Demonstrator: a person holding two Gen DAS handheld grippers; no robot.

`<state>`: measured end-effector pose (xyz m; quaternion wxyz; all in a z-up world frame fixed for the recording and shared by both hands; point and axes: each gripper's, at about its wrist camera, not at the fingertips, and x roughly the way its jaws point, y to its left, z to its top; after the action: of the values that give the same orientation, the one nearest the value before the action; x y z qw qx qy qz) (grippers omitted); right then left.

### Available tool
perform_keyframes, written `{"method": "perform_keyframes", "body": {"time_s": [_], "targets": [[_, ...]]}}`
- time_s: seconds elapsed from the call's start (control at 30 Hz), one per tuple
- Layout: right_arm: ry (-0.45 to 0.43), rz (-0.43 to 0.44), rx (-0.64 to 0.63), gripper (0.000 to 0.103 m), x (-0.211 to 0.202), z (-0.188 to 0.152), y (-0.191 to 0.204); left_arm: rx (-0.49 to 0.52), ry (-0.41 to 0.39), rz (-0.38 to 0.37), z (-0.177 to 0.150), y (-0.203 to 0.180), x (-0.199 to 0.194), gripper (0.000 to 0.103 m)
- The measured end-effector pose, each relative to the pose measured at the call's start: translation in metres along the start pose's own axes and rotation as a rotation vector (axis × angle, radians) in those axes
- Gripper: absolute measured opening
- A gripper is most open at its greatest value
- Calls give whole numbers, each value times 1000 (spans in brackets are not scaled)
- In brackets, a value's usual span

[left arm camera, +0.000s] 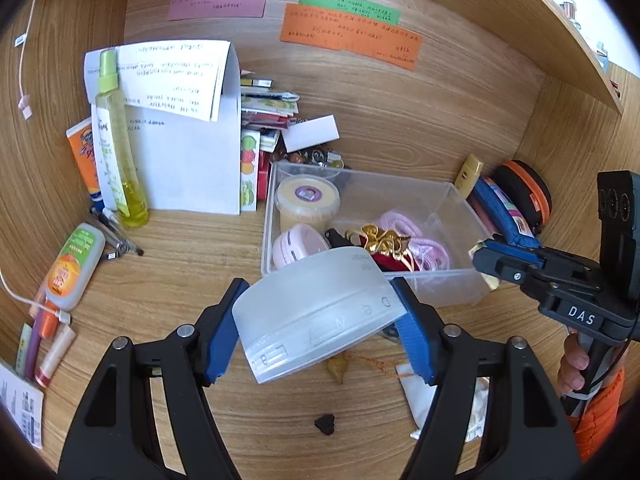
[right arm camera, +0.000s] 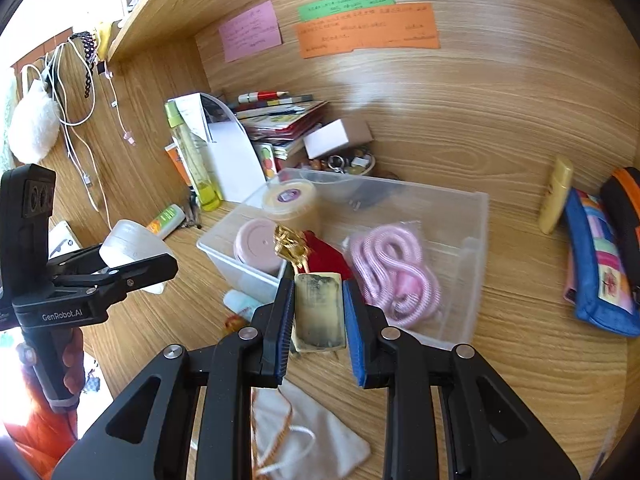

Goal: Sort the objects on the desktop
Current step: 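Carry the white container and gold tag into the clear box and open both tools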

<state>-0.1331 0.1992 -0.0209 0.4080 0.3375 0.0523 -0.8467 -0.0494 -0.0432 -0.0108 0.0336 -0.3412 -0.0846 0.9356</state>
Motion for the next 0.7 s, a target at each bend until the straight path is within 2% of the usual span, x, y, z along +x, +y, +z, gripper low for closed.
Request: {"method": "perform_keyframes", "body": {"time_s": [0.33,0.7], "targets": [[-11,5,3,22,10,16,-2,13,11,-48,24,-2,21,70],[-23,-26,27,22,14,31,-20,2,54,-40,40,4,57,70]]}}
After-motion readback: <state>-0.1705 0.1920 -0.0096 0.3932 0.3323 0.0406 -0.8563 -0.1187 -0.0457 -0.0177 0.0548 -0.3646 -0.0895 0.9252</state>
